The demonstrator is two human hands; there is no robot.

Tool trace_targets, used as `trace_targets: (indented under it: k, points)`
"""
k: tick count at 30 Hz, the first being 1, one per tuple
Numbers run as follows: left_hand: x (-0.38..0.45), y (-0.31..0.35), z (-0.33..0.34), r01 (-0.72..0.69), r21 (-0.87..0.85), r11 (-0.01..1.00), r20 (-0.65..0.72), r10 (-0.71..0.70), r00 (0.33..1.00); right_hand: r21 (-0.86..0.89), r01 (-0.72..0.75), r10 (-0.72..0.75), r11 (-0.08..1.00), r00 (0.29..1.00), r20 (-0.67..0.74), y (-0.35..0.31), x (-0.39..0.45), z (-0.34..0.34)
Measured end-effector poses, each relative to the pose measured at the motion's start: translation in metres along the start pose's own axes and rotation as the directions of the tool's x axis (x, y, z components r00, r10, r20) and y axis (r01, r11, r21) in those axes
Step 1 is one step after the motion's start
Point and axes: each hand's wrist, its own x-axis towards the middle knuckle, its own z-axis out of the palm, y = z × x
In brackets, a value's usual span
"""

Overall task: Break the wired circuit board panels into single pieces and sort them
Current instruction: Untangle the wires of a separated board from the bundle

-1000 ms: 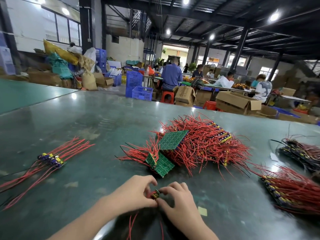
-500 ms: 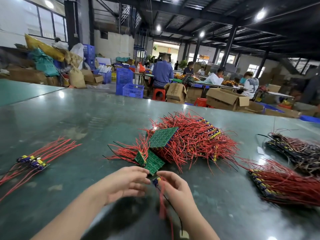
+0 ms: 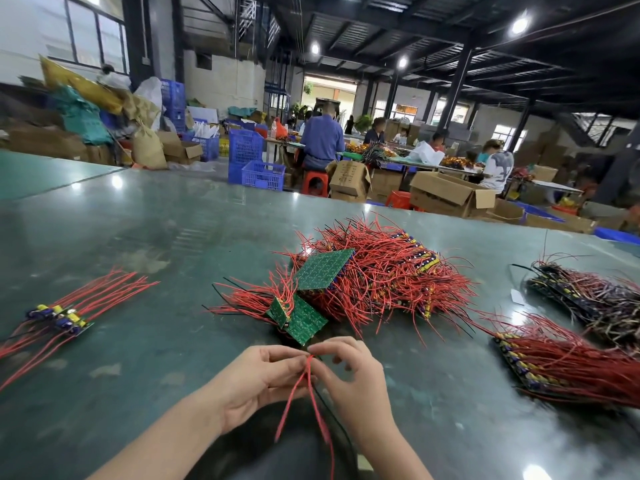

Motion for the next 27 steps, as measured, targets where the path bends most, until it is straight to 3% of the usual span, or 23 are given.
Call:
trace_targets:
  k: [7,9,10,12,14,16,19,24,27]
  points:
    - [0.001,-0.004,0.008,-0.029,-0.123,0.992,-0.015,0.028,1.0,-0.104,0.232,-0.245,0.967,0.96,-0.134,0.001,-0.001,0.0]
    - [0.0,-0.004,0.007,-0.012,-0.139,0.99,0.0,0.012,1.0,-0.097,0.224,-0.238,0.97,0.956,-0.173,-0.001,-0.001,-0.001]
    - [0.0,-0.004,0.007,0.002,-0.146,0.989,0.012,0.0,1.0,-0.062,0.179,-0.187,0.982,0.964,-0.187,-0.002,0.0,-0.002]
    - [0.0,-0.005,0.008,0.029,-0.174,0.984,0.048,-0.021,0.999,0.119,-0.035,0.054,0.992,0.985,-0.163,-0.006,0.001,-0.006]
    - [-0.001,-0.004,0.008,0.041,-0.187,0.982,0.09,-0.024,0.996,0.379,-0.254,0.293,0.89,0.955,-0.047,-0.011,0.004,-0.011]
    - [-0.002,-0.003,0.008,0.048,-0.162,0.986,0.121,-0.029,0.992,0.562,-0.376,0.401,0.737,0.912,0.084,-0.015,0.005,-0.015]
    - [-0.003,-0.001,0.008,0.049,-0.089,0.995,0.122,-0.038,0.992,0.668,-0.459,0.459,0.585,0.867,0.194,-0.019,0.005,-0.015]
    - [-0.005,-0.004,0.015,0.012,0.025,1.0,0.015,-0.012,1.0,0.693,-0.529,0.507,0.491,0.82,0.266,-0.017,0.004,-0.006]
    - [-0.006,-0.007,0.018,-0.024,0.122,0.992,-0.035,0.029,0.999,0.675,-0.486,0.478,0.556,0.851,0.219,-0.017,0.004,-0.007]
